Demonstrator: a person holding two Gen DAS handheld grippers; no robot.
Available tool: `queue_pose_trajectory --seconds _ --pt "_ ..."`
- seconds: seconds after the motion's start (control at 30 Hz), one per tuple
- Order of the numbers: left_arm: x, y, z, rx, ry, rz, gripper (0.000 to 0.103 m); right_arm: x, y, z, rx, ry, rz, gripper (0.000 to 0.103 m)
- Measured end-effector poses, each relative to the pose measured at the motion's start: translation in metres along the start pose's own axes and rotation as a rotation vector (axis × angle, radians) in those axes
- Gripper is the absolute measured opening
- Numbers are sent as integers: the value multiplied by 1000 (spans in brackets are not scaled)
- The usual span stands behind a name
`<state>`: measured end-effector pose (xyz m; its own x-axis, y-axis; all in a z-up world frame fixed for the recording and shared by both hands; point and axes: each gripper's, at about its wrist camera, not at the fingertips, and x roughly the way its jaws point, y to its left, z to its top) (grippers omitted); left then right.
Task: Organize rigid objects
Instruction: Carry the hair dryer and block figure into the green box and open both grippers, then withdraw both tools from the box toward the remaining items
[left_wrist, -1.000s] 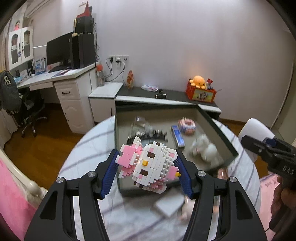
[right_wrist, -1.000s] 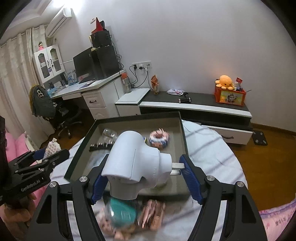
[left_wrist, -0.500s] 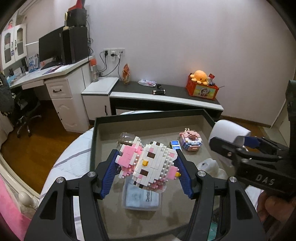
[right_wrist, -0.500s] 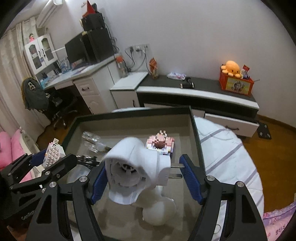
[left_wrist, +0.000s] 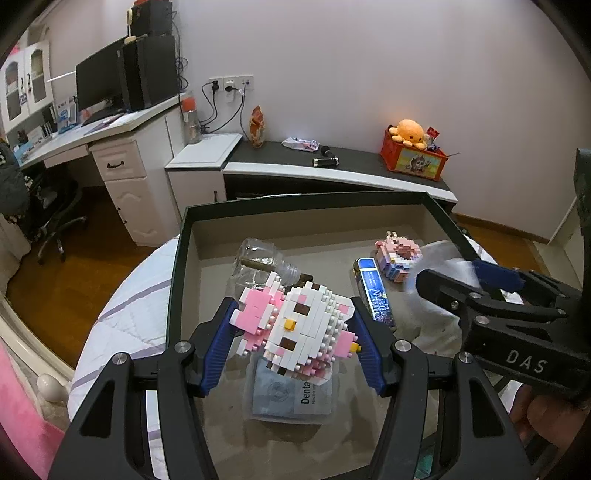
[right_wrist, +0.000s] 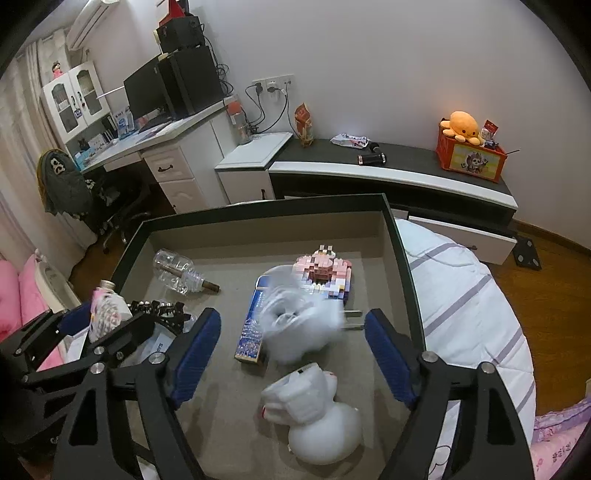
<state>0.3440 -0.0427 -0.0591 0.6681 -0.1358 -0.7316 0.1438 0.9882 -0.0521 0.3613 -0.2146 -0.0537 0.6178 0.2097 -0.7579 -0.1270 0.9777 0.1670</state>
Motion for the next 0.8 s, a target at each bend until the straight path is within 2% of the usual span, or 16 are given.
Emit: queue_pose_trajectory --seconds 0.1,0.17,0.23,0.3,0.57,0.8 --pt "-3 2 -1 -2 2 17 63 -9 0 -1 12 -20 -3 86" --pt "-9 4 -1 -7 -6 27 72 -19 -1 -1 29 -44 -9 90" --pt "-19 6 -1 -13 -27 32 92 -31 -2 -2 42 -67 -1 91" --pt "-32 8 -3 -11 -56 30 102 -43 1 -4 43 -82 -6 91" --pt "-86 3 -11 11 -122 45 103 -91 12 -15 51 -155 5 91" --pt "-130 7 -27 -15 -164 21 103 -143 25 -34 48 -239 8 91"
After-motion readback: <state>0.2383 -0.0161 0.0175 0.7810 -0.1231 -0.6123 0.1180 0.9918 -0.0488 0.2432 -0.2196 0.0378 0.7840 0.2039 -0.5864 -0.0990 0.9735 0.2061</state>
